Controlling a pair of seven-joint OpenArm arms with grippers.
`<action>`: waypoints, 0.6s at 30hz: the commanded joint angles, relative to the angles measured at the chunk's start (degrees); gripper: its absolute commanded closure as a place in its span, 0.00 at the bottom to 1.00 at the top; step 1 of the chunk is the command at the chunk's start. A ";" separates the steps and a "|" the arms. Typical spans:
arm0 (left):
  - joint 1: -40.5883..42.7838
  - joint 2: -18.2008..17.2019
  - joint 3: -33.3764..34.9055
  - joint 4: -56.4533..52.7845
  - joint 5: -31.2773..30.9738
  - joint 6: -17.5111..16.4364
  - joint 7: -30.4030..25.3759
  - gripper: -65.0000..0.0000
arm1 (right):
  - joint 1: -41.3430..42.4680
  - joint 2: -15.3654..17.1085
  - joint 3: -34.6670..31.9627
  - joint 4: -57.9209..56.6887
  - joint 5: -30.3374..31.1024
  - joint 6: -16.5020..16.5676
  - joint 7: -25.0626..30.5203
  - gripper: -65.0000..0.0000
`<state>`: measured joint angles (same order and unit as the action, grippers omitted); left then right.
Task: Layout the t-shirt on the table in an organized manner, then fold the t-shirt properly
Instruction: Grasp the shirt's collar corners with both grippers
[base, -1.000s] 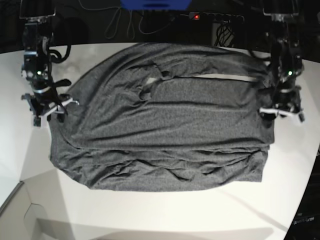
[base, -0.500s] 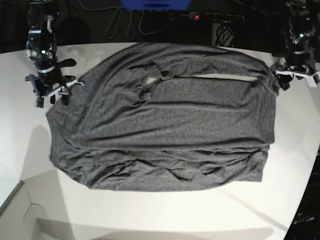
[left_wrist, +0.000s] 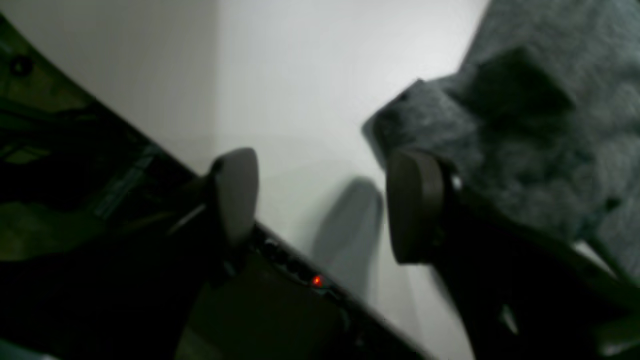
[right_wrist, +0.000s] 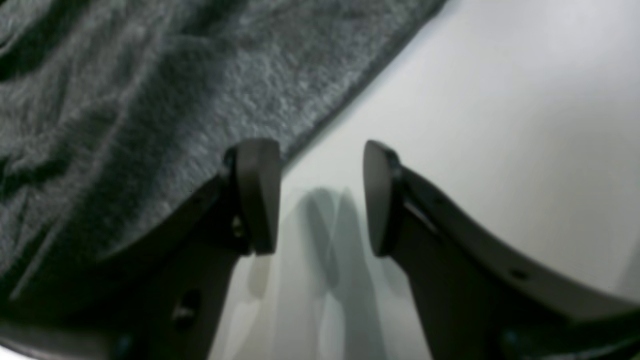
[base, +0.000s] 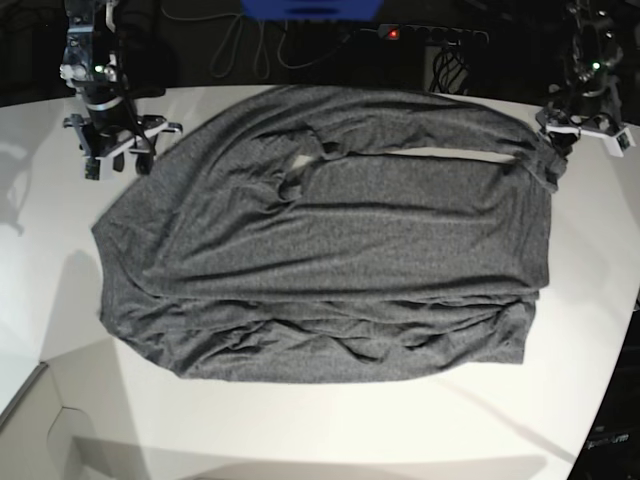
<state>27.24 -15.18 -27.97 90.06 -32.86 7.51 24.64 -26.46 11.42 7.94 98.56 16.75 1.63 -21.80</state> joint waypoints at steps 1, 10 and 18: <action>-0.12 -0.86 -0.30 0.27 0.29 -0.08 -1.22 0.40 | -0.40 0.32 0.27 1.00 0.08 0.00 1.10 0.58; -1.44 -1.13 3.66 -0.08 0.20 -0.08 -1.39 0.40 | -1.63 0.32 0.27 1.00 0.08 0.00 1.10 0.58; -4.17 -0.86 4.98 -2.28 0.38 -0.08 -1.22 0.40 | -2.95 0.32 -0.08 1.79 0.08 0.00 1.10 0.58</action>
<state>23.05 -15.40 -22.76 87.33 -32.38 7.46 23.07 -29.45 11.38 7.70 98.94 16.75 1.63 -22.04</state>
